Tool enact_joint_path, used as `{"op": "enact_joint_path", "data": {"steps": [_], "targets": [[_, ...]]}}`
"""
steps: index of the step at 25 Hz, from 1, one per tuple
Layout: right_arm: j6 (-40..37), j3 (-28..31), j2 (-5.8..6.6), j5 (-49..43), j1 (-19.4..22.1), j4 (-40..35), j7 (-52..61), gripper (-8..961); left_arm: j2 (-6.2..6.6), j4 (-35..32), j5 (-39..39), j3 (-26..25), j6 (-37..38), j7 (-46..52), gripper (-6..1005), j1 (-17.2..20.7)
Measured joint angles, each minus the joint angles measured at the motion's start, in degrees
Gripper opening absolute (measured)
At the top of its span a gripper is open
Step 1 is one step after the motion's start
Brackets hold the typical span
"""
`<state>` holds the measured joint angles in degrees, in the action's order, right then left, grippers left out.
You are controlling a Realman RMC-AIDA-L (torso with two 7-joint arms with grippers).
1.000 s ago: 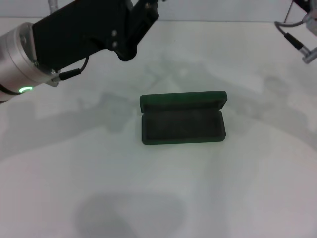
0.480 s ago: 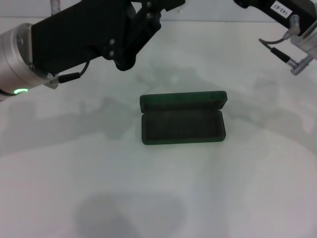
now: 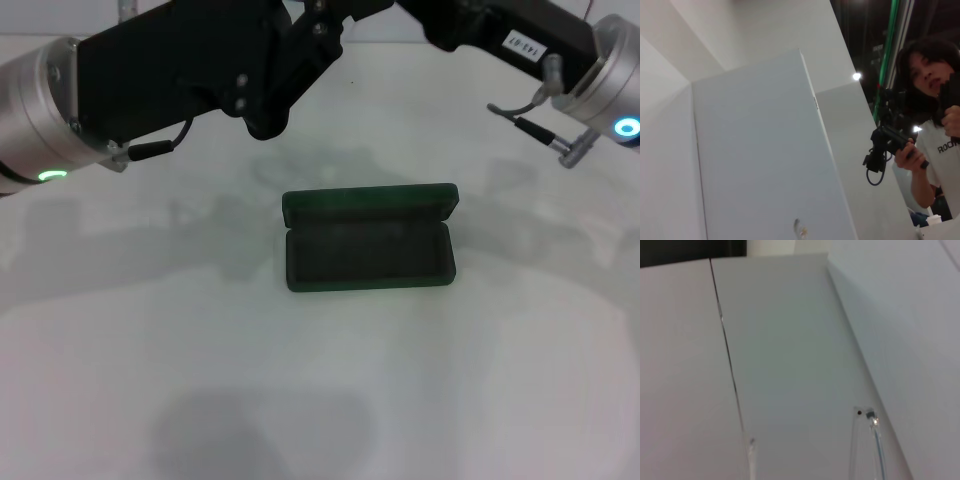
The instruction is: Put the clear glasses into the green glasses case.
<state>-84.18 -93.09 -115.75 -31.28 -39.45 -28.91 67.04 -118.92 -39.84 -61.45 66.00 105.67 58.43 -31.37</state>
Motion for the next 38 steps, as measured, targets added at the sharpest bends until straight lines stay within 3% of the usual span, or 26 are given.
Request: {"op": "enact_joint_path", "data": {"steps": [38], "targets": [[0.26, -6.13, -0.22, -1.95, -2.34, -0.66, 0.55, 93, -0.04, 0.46, 0.01, -0.08, -0.65, 0.10, 22, -0.18]]}}
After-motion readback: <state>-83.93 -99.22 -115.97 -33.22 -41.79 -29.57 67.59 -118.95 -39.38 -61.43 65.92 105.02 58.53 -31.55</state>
